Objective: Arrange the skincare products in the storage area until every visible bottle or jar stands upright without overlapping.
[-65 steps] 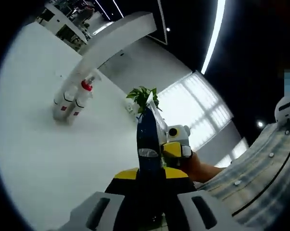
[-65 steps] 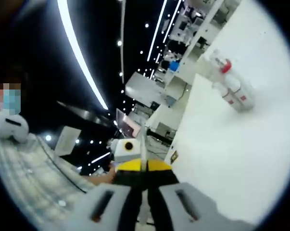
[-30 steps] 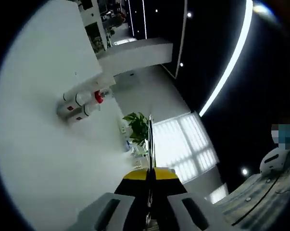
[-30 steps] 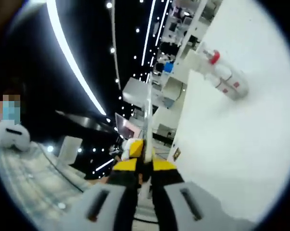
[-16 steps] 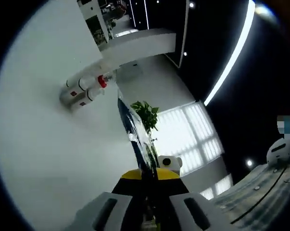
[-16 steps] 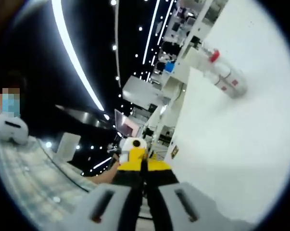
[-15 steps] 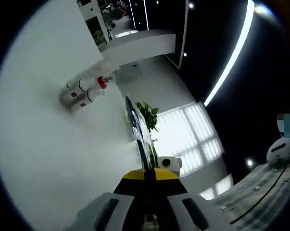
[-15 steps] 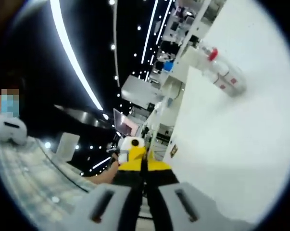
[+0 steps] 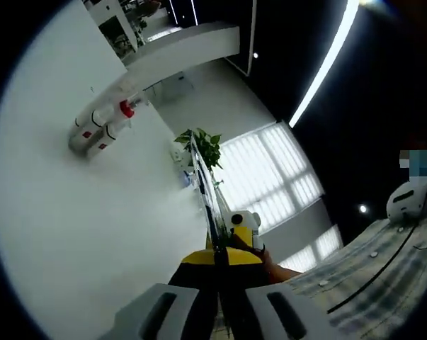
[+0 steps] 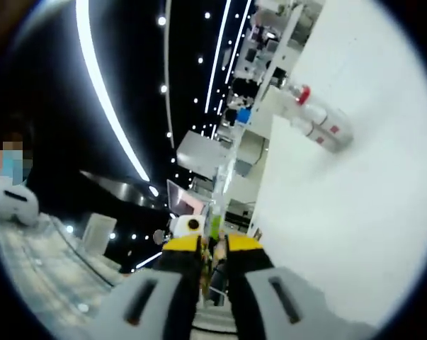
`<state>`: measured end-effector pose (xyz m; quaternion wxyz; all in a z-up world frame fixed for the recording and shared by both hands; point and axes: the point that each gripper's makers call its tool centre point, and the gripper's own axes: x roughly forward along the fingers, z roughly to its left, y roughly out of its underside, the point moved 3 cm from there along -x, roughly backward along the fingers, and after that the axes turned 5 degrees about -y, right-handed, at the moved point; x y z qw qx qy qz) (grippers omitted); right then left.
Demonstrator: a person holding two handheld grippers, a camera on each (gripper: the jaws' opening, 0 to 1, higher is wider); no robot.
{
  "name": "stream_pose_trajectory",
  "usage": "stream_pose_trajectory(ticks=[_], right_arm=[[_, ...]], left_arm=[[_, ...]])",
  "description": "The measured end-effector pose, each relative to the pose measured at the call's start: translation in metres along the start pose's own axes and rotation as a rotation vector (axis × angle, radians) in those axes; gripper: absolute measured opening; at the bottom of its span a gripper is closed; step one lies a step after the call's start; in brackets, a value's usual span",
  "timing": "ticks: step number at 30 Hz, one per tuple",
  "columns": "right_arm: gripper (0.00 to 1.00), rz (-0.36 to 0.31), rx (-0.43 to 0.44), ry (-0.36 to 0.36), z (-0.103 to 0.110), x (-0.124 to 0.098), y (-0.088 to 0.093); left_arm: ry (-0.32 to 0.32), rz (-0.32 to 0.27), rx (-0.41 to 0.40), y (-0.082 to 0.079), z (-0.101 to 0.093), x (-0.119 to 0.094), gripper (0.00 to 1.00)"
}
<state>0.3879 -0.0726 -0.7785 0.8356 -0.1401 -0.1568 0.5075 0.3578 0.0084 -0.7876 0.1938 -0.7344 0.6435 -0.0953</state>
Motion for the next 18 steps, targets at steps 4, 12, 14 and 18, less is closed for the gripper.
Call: stream_pose_trajectory(ticks=[4, 12, 14, 18], right_arm=[[0.00, 0.016, -0.040, -0.003, 0.001, -0.007, 0.000], [0.00, 0.095, -0.100, -0.021, 0.004, -0.006, 0.013], [0.00, 0.093, -0.084, -0.042, 0.006, -0.004, 0.013], [0.00, 0.083, -0.072, -0.034, 0.003, 0.000, 0.011]], left_arm=[[-0.008, -0.018, -0.013, 0.002, -0.001, 0.007, 0.01], [0.019, -0.142, -0.166, -0.011, 0.001, 0.003, 0.03], [0.028, -0.100, -0.101, -0.009, -0.004, 0.002, 0.02], [0.004, -0.101, -0.097, -0.014, -0.001, -0.001, 0.01]])
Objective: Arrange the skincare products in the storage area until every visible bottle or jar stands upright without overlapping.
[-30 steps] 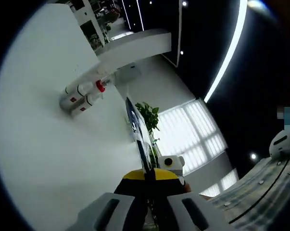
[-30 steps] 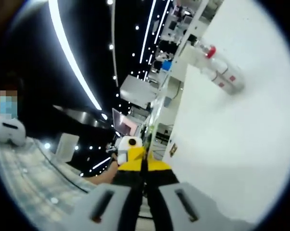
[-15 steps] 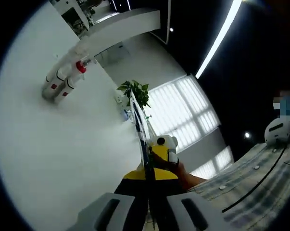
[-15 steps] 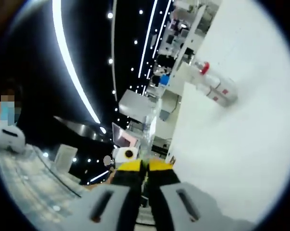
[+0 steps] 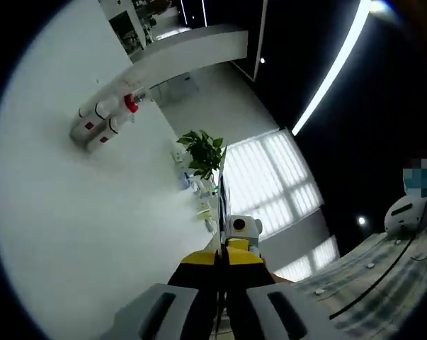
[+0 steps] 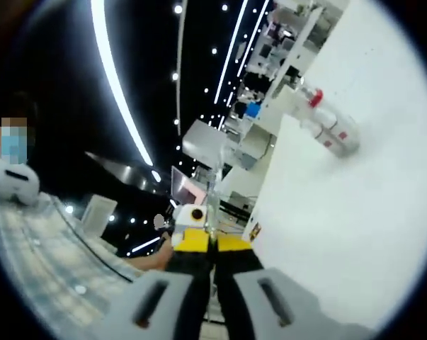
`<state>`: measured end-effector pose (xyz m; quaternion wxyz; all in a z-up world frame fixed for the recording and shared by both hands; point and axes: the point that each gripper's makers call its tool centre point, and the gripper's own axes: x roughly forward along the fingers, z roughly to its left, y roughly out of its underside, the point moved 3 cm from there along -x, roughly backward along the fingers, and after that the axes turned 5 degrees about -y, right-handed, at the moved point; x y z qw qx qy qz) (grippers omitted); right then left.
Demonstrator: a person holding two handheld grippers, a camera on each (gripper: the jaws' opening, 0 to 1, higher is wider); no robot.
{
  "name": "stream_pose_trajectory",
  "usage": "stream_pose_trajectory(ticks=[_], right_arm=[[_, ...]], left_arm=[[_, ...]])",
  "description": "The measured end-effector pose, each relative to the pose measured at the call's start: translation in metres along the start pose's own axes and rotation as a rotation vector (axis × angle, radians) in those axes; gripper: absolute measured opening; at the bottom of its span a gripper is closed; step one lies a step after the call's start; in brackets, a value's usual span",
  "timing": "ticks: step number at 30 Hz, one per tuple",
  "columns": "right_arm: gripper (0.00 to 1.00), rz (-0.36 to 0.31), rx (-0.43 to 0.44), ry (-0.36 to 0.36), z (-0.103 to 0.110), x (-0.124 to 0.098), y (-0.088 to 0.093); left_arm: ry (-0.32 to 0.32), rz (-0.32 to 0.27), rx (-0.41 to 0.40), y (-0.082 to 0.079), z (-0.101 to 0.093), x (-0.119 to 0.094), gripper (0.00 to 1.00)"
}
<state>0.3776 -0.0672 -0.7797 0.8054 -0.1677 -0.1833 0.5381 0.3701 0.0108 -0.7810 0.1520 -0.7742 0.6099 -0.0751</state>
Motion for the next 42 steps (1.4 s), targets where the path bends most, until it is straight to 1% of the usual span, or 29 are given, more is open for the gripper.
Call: stream_pose_trajectory(ticks=[2, 3, 6, 7, 8, 9, 10, 12, 14, 15, 16, 17, 18, 19, 21, 23, 24, 25, 27, 31, 34, 37, 39, 40, 41, 42], right_arm=[[0.02, -0.015, 0.021, 0.005, -0.002, 0.002, -0.002], [0.05, -0.022, 0.020, 0.009, -0.002, 0.002, -0.004], [0.13, -0.042, 0.001, 0.017, -0.002, 0.002, -0.008], [0.14, -0.046, -0.002, 0.021, -0.003, 0.002, -0.009], [0.15, -0.045, -0.026, 0.036, -0.003, -0.001, -0.011], [0.18, -0.041, -0.052, 0.056, -0.006, -0.002, -0.012], [0.20, -0.035, -0.104, 0.097, -0.009, -0.005, -0.013], [0.21, -0.022, -0.157, 0.116, -0.007, -0.007, -0.014], [0.24, 0.022, -0.221, 0.179, -0.010, -0.009, -0.013], [0.28, 0.042, -0.268, 0.215, -0.012, -0.010, -0.013], [0.31, 0.052, -0.291, 0.248, -0.014, -0.011, -0.014], [0.35, 0.061, -0.323, 0.300, -0.017, -0.012, -0.016], [0.39, 0.069, -0.351, 0.328, -0.018, -0.013, -0.017], [0.41, 0.077, -0.379, 0.347, -0.018, -0.014, -0.018], [0.45, 0.107, -0.426, 0.397, -0.020, -0.018, -0.019], [0.51, 0.141, -0.477, 0.462, -0.022, -0.023, -0.020], [0.56, 0.152, -0.489, 0.480, -0.023, -0.024, -0.020], [0.58, 0.161, -0.497, 0.510, -0.025, -0.027, -0.020], [0.62, 0.162, -0.520, 0.534, -0.026, -0.031, -0.023], [0.64, 0.162, -0.528, 0.565, -0.028, -0.039, -0.027], [0.65, 0.159, -0.520, 0.595, -0.032, -0.047, -0.029], [0.72, 0.161, -0.527, 0.647, -0.037, -0.054, -0.031], [0.76, 0.180, -0.546, 0.671, -0.039, -0.056, -0.031], [0.77, 0.186, -0.551, 0.673, -0.040, -0.055, -0.031], [0.76, 0.188, -0.552, 0.672, -0.040, -0.055, -0.031], [0.76, 0.191, -0.548, 0.671, -0.041, -0.055, -0.031]], left_arm=[[-0.005, -0.008, 0.004, -0.003, 0.001, -0.001, 0.01], [-0.007, -0.013, 0.005, -0.004, 0.002, -0.001, 0.01], [-0.022, -0.034, 0.006, -0.009, 0.005, -0.005, 0.01], [-0.024, -0.041, 0.005, -0.011, 0.006, -0.007, 0.01], [-0.039, -0.061, 0.009, -0.017, 0.009, -0.012, 0.01], [-0.044, -0.068, 0.008, -0.020, 0.011, -0.015, 0.01], [-0.054, -0.078, 0.008, -0.024, 0.013, -0.019, 0.01], [-0.069, -0.101, 0.001, -0.032, 0.018, -0.026, 0.01], [-0.094, -0.119, 0.000, -0.039, 0.025, -0.033, 0.01], [-0.108, -0.123, -0.006, -0.043, 0.030, -0.036, 0.01], [-0.122, -0.130, -0.010, -0.045, 0.033, -0.038, 0.01], [-0.134, -0.138, -0.016, -0.048, 0.037, -0.040, 0.01], [-0.148, -0.152, -0.037, -0.052, 0.042, -0.042, 0.01], [-0.154, -0.159, -0.043, -0.055, 0.044, -0.043, 0.01], [-0.189, -0.167, -0.046, -0.061, 0.053, -0.046, 0.01], [-0.221, -0.165, -0.063, -0.065, 0.061, -0.047, 0.01], [-0.243, -0.165, -0.066, -0.068, 0.067, -0.048, 0.01], [-0.254, -0.165, -0.070, -0.071, 0.071, -0.048, 0.01], [-0.281, -0.166, -0.085, -0.078, 0.082, -0.049, 0.01], [-0.348, -0.180, -0.107, -0.096, 0.104, -0.049, 0.01], [-0.367, -0.183, -0.110, -0.109, 0.116, -0.048, 0.01], [-0.386, -0.191, -0.128, -0.123, 0.130, -0.047, 0.01], [-0.398, -0.194, -0.131, -0.129, 0.134, -0.047, 0.01], [-0.404, -0.196, -0.139, -0.134, 0.139, -0.047, 0.01], [-0.405, -0.197, -0.140, -0.136, 0.140, -0.047, 0.01], [-0.412, -0.199, -0.140, -0.142, 0.144, -0.047, 0.01]])
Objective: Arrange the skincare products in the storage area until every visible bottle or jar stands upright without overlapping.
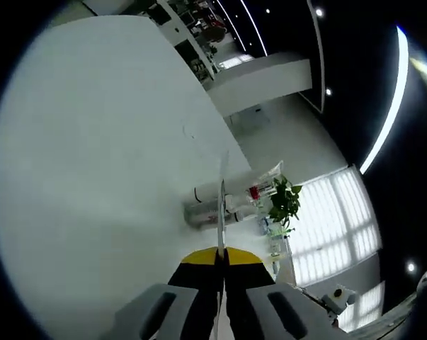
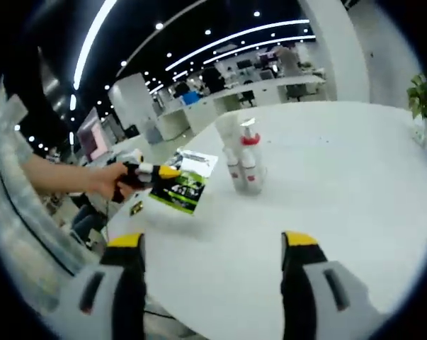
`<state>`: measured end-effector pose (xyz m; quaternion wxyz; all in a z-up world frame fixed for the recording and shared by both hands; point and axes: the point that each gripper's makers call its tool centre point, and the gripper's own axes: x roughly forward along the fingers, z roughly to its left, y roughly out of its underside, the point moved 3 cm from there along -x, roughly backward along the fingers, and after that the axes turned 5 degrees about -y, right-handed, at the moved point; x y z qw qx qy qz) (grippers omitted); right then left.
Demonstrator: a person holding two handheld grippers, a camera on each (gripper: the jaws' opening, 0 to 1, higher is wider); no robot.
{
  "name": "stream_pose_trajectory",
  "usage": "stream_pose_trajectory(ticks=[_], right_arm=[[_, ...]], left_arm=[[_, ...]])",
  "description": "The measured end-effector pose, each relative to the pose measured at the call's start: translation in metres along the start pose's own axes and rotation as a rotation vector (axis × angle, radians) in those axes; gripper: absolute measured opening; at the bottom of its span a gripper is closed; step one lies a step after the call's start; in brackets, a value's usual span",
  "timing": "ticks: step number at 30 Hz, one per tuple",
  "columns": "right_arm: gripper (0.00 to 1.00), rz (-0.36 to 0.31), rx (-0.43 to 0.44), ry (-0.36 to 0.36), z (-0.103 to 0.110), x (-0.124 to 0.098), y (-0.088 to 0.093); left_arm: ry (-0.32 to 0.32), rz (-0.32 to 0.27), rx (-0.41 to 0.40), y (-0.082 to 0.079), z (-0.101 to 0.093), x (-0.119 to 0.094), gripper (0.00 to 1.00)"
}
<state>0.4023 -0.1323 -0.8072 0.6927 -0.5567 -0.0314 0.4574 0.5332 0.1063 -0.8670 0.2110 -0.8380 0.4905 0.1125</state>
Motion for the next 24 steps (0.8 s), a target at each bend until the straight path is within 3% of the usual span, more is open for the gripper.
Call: stream_pose_trajectory(ticks=[7, 19, 24], right_arm=[[0.76, 0.031, 0.018, -0.008, -0.002, 0.007, 0.004], [0.77, 0.040, 0.092, 0.013, -0.014, 0.013, 0.010], [0.77, 0.055, 0.117, 0.025, -0.020, 0.017, 0.013]], left_arm=[[-0.049, 0.012, -0.009, -0.009, 0.007, 0.017, 0.01], [-0.101, 0.039, -0.014, -0.045, 0.031, 0.047, 0.01], [-0.109, 0.062, -0.008, -0.045, 0.029, 0.056, 0.01]])
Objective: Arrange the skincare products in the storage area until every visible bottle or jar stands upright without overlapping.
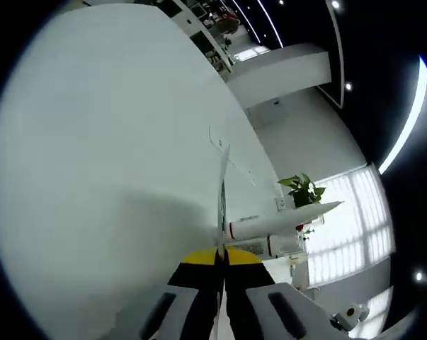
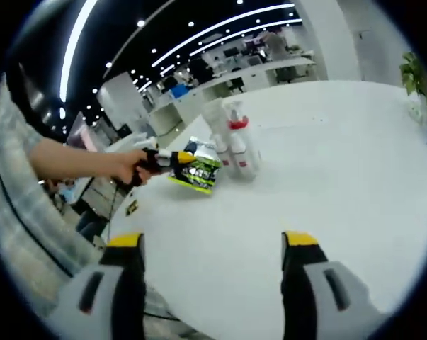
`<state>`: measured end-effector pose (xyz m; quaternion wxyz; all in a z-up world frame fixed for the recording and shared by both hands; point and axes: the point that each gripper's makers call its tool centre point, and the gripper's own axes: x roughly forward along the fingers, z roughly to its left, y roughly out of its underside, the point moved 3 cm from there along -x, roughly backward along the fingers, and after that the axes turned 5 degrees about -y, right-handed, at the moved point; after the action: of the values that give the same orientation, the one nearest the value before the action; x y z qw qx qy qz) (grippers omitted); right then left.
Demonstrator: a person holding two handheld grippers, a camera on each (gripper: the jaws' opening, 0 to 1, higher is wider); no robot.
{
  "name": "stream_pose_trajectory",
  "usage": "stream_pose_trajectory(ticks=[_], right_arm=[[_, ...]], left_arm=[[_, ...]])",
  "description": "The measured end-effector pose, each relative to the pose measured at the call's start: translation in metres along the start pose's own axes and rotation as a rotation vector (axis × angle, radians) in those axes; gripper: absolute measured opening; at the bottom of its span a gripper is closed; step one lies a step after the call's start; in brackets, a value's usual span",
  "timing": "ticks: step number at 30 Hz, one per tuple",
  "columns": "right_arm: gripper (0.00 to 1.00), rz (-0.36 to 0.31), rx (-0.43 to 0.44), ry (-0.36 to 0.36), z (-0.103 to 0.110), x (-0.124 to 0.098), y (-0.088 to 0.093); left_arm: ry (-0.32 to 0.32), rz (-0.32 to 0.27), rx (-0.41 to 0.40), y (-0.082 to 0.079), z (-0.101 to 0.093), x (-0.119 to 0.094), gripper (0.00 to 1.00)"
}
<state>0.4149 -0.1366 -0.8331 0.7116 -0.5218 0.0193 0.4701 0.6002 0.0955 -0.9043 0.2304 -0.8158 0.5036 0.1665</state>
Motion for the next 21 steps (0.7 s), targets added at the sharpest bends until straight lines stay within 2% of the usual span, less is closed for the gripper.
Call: stream_pose_trajectory(ticks=[3, 12, 15, 18, 21], right_arm=[[0.77, 0.006, 0.009, 0.000, -0.003, 0.002, -0.001], [0.77, 0.001, 0.046, 0.006, -0.016, 0.007, -0.009], [0.77, 0.015, 0.046, 0.004, -0.018, 0.009, -0.009], [0.77, 0.018, 0.057, -0.002, -0.018, 0.009, -0.010], [0.77, 0.022, 0.055, -0.008, -0.018, 0.011, -0.011]], left_arm=[[-0.016, 0.007, -0.003, 0.006, -0.006, 0.003, 0.01], [-0.053, 0.031, -0.035, -0.007, 0.014, 0.022, 0.01], [-0.072, 0.049, -0.011, -0.008, 0.016, 0.026, 0.01], [-0.115, 0.069, 0.057, -0.010, 0.019, 0.030, 0.02], [-0.164, 0.082, 0.081, -0.012, 0.024, 0.032, 0.02]])
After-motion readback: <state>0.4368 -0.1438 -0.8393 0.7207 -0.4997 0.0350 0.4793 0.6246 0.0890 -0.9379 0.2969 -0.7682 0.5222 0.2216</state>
